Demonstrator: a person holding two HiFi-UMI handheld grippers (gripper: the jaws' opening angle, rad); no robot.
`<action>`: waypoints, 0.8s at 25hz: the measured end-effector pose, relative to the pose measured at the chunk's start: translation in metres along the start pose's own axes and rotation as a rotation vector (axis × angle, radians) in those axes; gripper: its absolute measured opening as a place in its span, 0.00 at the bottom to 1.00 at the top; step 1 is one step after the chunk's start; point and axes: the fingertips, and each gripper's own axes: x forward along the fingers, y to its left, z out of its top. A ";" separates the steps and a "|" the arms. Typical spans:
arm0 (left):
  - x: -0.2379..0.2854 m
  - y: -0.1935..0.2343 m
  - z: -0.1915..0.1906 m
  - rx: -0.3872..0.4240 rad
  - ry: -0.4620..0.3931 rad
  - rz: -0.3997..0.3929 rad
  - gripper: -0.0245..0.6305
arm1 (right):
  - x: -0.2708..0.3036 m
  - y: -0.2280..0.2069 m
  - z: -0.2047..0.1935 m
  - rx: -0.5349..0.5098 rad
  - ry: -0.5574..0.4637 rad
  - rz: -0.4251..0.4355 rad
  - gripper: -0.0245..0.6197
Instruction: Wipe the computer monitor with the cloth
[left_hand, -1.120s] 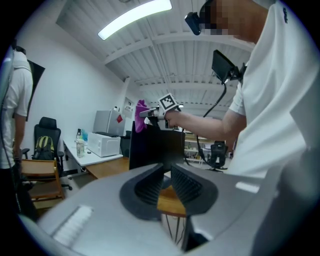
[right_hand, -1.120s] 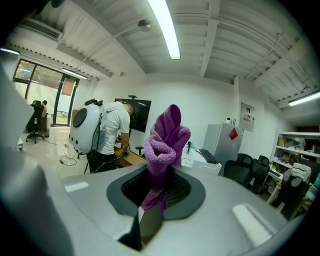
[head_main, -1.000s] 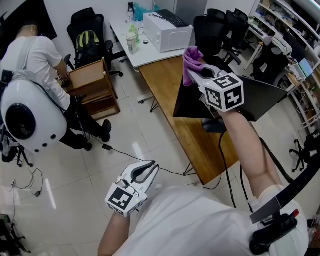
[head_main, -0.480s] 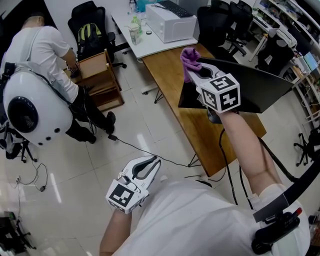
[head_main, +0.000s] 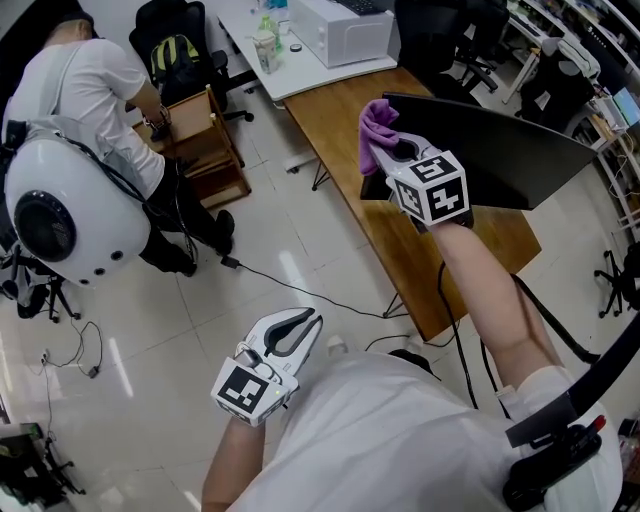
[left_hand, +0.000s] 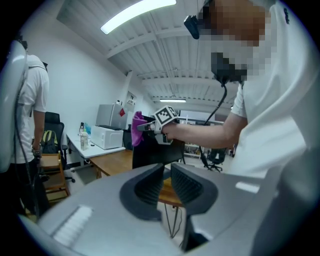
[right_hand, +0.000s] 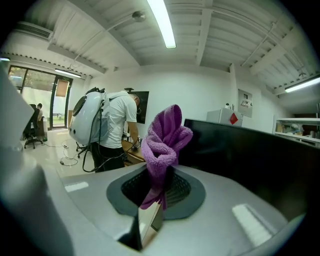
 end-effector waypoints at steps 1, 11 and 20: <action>0.000 0.001 -0.001 0.002 0.003 -0.001 0.14 | 0.002 0.000 -0.004 0.005 0.006 0.002 0.11; 0.002 0.012 -0.001 -0.013 0.043 0.019 0.14 | 0.028 0.010 -0.063 0.055 0.078 0.029 0.11; -0.004 0.022 -0.001 0.012 0.092 0.041 0.15 | 0.048 0.023 -0.129 0.068 0.143 0.040 0.11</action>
